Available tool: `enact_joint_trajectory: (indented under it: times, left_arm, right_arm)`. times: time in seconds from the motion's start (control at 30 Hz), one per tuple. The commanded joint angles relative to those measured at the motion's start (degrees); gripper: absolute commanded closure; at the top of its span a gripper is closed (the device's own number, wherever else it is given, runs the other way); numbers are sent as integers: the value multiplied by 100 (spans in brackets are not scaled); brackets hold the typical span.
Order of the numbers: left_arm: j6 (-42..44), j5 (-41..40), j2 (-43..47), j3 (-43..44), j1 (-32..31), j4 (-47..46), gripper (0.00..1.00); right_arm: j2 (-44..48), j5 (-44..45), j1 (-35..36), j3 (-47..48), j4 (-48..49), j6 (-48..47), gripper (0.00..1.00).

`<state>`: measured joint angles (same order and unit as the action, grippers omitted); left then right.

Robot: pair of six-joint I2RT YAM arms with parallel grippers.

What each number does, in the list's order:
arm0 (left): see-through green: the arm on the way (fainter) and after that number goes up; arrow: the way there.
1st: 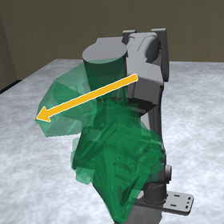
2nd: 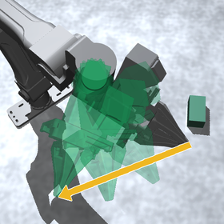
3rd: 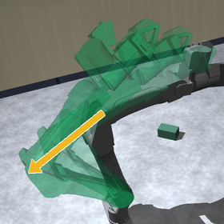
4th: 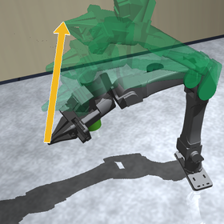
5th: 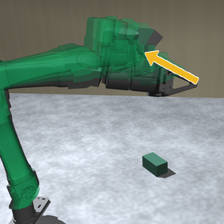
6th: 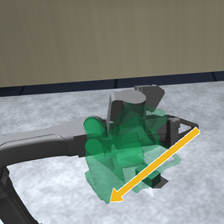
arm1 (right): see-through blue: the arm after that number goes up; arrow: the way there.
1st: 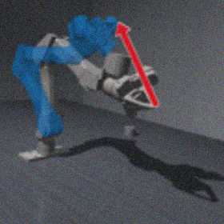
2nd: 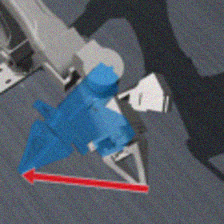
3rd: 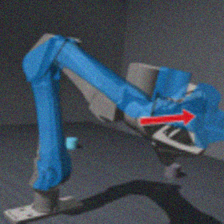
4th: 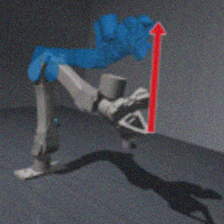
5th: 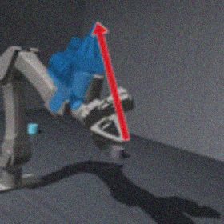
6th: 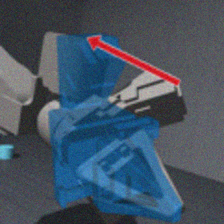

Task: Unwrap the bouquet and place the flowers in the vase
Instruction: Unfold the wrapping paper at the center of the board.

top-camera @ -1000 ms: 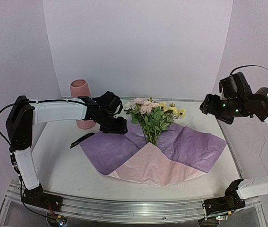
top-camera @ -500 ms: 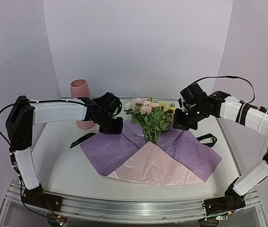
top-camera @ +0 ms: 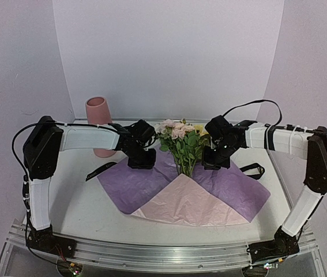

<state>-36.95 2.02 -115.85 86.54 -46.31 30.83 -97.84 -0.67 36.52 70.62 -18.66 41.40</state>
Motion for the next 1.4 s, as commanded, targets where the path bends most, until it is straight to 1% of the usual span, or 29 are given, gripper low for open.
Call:
enact_joint_trajectory:
  times: [0.0, 0.27, 0.63, 0.73, 0.8, 0.9, 1.07, 1.23, 1.37]
  left_arm:
    - [-96, 62, -140, 125, 104, -53, 100]
    - [-20, 25, -59, -466, 400, 45, 100]
    - [181, -27, -139, -693, 402, 56, 100]
    - [170, -137, -105, -773, 404, 61, 100]
    - [124, -358, -35, -884, 404, 74, 100]
    - [44, -521, 81, -1080, 404, 89, 100]
    - [-48, -538, 112, -1286, 404, 99, 100]
    - [-125, -531, 113, -1390, 404, 99, 100]
    - [-121, -594, 131, -1355, 404, 103, 100]
  right_arm:
    - [-202, 222, -79, -315, -203, 190, 100]
    - [-354, 570, -211, -880, -214, 272, 100]
    - [-505, 1073, -502, -1112, -474, 217, 100]
    - [-527, 1194, -554, -1217, -520, 177, 100]
    - [-576, 1278, -591, -1277, -581, 190, 100]
    - [-691, 1491, -681, -1293, -808, 296, 100]
    - [-810, 1740, -877, -1326, -1184, 537, 100]
    - [-947, 1690, -1041, -1430, -1313, 706, 100]
    - [-875, 1850, -1136, -1382, -1553, 946, 100]
